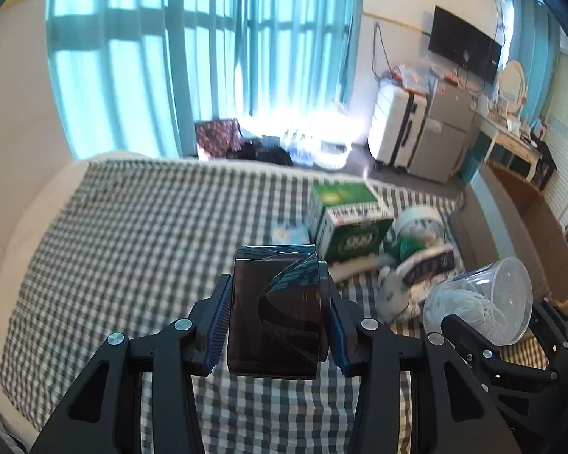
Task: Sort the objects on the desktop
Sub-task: 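Carry the black case and clear cup with both tools over the cardboard box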
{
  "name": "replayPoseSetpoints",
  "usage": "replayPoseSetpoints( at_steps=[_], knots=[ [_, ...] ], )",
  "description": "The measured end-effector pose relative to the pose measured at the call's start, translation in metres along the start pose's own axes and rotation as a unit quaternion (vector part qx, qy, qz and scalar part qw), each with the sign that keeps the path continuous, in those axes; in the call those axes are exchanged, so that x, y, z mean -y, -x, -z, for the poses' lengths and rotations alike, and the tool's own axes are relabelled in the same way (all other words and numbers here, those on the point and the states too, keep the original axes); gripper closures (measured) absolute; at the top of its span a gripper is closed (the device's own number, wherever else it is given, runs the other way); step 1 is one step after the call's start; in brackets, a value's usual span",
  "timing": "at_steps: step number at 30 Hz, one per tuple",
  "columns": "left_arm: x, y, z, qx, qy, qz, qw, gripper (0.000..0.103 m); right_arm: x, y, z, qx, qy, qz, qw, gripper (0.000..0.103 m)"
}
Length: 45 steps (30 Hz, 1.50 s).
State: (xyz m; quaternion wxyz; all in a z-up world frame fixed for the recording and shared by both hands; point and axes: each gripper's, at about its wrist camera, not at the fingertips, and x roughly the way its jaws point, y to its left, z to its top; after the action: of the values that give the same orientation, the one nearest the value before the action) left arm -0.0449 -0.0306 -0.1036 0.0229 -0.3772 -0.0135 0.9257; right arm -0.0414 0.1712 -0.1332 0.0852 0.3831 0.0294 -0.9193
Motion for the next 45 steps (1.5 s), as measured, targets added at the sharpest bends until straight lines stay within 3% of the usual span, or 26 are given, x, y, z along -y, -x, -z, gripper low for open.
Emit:
replayPoseSetpoints(
  at_steps=[14,24,36,45],
  knots=[
    [-0.004,0.079,-0.031,0.085,-0.003,-0.001,0.9963,0.057,-0.007,0.068,-0.048,0.091,-0.010,0.014,0.996,0.037],
    [0.015,0.091,-0.038,0.105,-0.025,-0.003,0.9942,0.057,-0.009,0.093,-0.053,0.113,-0.009,0.021,0.993,0.037],
    [0.070,0.082,-0.052,0.111,-0.047,0.048,0.9915,0.057,0.045,0.118,-0.049,0.125,-0.033,0.057,0.990,0.037],
    [0.127,0.076,-0.061,0.115,-0.074,0.088,0.9866,0.057,0.100,0.139,-0.047,0.132,-0.059,0.109,0.983,0.037]
  ],
)
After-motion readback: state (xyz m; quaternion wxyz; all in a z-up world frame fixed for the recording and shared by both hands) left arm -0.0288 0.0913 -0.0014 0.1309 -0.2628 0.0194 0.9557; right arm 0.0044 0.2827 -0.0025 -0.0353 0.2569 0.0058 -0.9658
